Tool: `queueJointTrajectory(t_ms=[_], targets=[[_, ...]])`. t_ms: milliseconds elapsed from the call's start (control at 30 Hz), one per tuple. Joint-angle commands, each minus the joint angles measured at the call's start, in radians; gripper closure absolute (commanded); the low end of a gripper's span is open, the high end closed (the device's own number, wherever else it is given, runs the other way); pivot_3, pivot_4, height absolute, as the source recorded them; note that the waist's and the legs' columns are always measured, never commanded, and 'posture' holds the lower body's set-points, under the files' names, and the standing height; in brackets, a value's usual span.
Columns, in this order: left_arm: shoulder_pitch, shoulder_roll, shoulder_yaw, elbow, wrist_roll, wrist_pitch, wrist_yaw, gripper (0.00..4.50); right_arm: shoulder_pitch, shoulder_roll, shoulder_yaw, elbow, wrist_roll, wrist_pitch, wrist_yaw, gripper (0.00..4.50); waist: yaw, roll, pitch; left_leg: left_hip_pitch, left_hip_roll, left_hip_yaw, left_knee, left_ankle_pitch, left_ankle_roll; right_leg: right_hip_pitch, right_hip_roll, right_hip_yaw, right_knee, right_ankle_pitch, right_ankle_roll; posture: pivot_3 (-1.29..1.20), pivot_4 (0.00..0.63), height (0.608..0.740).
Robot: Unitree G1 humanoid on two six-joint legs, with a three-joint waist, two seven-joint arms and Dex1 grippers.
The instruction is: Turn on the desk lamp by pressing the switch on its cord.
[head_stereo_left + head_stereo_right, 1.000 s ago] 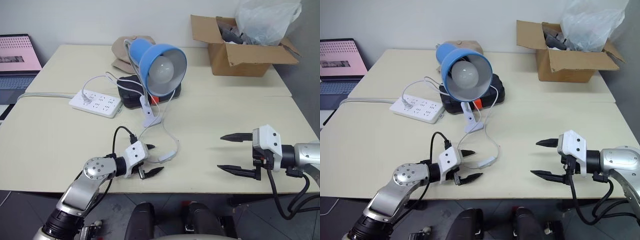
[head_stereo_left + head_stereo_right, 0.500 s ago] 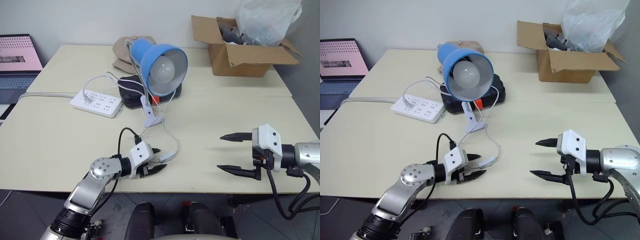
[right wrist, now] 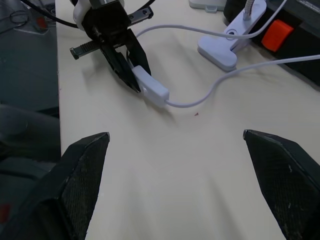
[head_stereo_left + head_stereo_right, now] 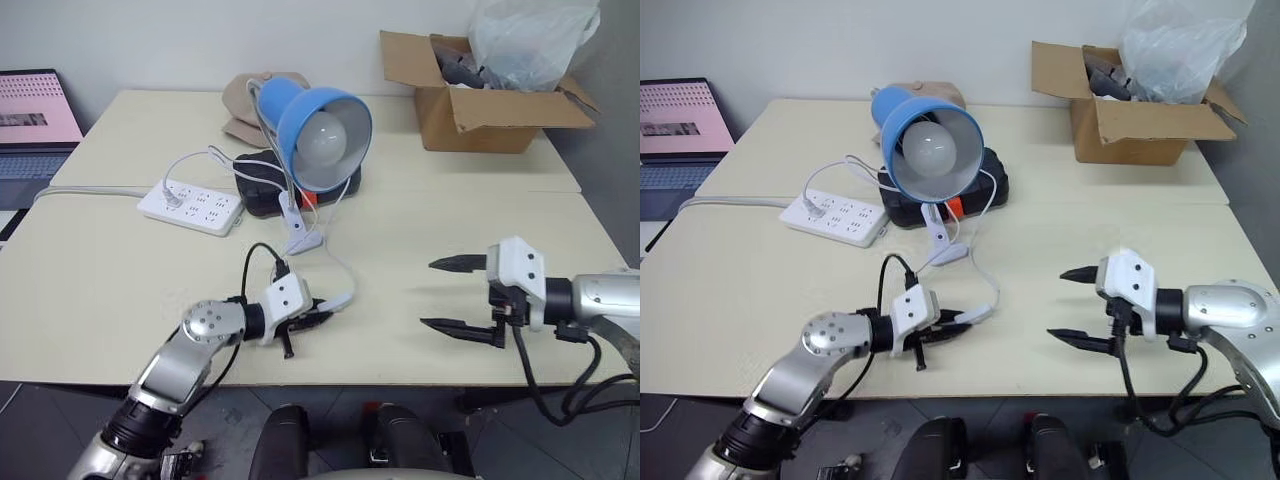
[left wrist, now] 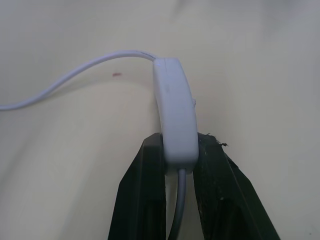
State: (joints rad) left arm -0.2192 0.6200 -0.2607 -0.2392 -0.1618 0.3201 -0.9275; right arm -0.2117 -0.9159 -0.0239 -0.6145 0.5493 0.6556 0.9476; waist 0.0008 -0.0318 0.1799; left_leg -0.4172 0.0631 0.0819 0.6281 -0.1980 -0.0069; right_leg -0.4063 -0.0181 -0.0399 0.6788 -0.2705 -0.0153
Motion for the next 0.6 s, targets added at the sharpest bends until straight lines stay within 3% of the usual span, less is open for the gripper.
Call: queueJointTrajectory(t_ms=[33, 167, 600], targets=[[-0.044, -0.002, 0.023, -0.038, -0.048, 0.005, -0.037, 4.08, -0.108, 0.047, 0.108, 0.001, -0.014, 0.067, -0.04, 0.0, -0.001, 0.0, 0.0, 0.0, 0.0, 0.0, 0.0, 0.0, 0.0, 0.0, 0.0, 0.0, 0.0, 0.0, 0.0, 0.0, 0.15, 0.74], [-0.075, -0.004, 0.022, -0.04, -0.072, 0.018, -0.064, 4.08, -0.234, 0.146, 0.27, 0.084, -0.099, 0.053, -0.044, 0.0, -0.003, 0.0, 0.0, -0.001, 0.0, 0.001, 0.0, 0.0, 0.0, -0.001, 0.0, 0.0, 0.0, 0.0, 0.0, 0.0, 0.15, 0.74], [-0.061, -0.013, 0.013, -0.086, -0.075, 0.043, -0.052, 4.08, -0.345, 0.264, 0.416, 0.244, -0.218, -0.036, 0.023, 0.0, -0.002, 0.0, 0.0, -0.001, 0.0, 0.001, 0.0, 0.0, 0.0, -0.001, 0.0, 0.0, 0.0, 0.0, 0.0, 0.0, 0.15, 0.74]])
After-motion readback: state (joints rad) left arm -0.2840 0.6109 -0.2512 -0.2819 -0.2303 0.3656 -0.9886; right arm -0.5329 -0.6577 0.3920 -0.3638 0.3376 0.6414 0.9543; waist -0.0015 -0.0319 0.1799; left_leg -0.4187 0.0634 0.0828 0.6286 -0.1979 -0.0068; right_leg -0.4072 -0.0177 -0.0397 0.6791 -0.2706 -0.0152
